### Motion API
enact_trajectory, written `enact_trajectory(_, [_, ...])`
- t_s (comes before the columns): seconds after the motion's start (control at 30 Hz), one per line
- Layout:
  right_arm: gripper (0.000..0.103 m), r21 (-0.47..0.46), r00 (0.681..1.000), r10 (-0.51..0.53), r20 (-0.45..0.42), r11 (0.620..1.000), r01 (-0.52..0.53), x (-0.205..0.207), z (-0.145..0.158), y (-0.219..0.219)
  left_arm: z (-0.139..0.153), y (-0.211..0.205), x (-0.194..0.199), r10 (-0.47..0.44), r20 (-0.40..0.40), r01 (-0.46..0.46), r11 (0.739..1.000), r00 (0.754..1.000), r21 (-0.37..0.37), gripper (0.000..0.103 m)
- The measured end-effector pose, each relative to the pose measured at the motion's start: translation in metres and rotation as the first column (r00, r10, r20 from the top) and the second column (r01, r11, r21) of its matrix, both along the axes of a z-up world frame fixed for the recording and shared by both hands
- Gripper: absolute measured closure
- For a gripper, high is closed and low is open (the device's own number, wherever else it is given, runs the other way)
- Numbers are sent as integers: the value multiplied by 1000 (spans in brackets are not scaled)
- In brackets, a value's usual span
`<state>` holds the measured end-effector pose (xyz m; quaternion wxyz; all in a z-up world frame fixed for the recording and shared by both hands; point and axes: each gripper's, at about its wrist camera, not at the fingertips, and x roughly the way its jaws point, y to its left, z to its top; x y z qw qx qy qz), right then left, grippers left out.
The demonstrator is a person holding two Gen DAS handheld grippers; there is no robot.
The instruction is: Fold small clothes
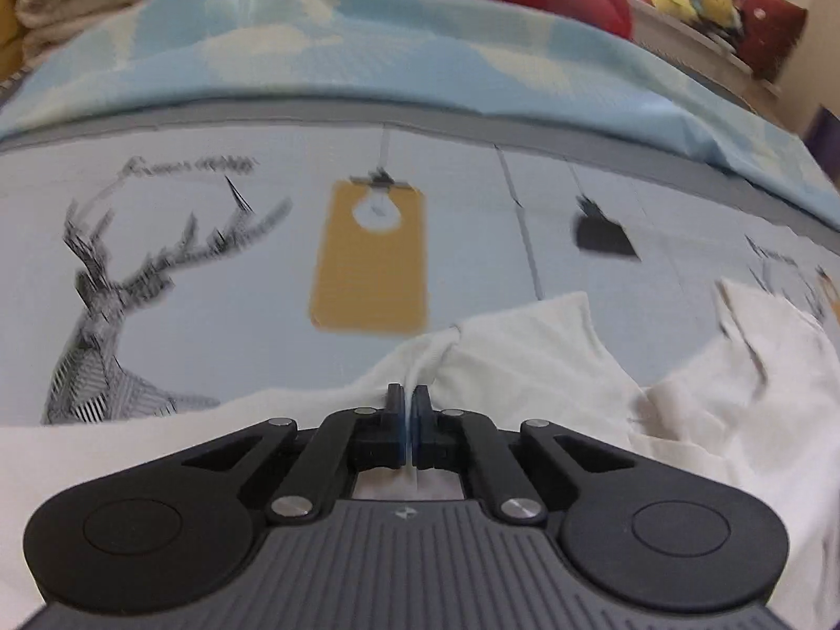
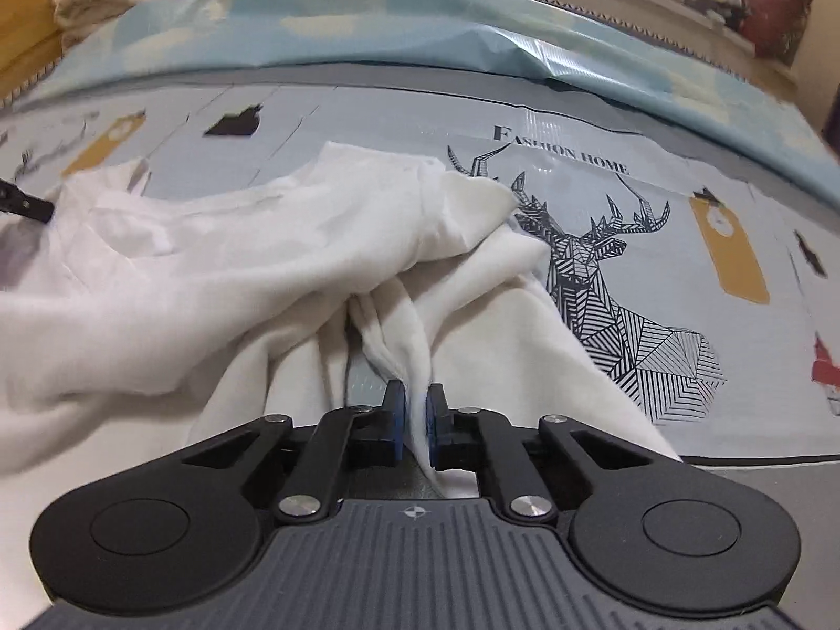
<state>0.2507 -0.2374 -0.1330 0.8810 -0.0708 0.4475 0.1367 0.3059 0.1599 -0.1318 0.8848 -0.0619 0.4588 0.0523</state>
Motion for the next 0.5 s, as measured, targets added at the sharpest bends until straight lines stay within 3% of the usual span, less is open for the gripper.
enact_trajectory(0.07, [96,13,999,-45,13,999,45,6,4,-13,2,5,7,40,31,-41,999,999,26,102])
enact_trajectory(0.17, [97,-38,985,-169,43,985,171,16,11,-43,11,17,16,119,96,-124,991,988,50,102])
enact_trajectory(0.27, [97,-117,937,-341,72,930,347,25,11,-87,17,29,22,179,158,-189,981,971,52,102])
enact_trajectory(0.33, [96,-99,912,-408,44,906,411,27,7,-112,17,29,24,177,184,-183,983,967,16,101])
enact_trajectory(0.43, [96,-126,911,-412,33,902,413,25,0,-120,16,18,28,163,185,-179,981,969,73,97])
enact_trajectory(0.5, [95,-160,934,-357,18,921,355,25,-2,-109,18,18,30,169,143,-176,984,975,38,89])
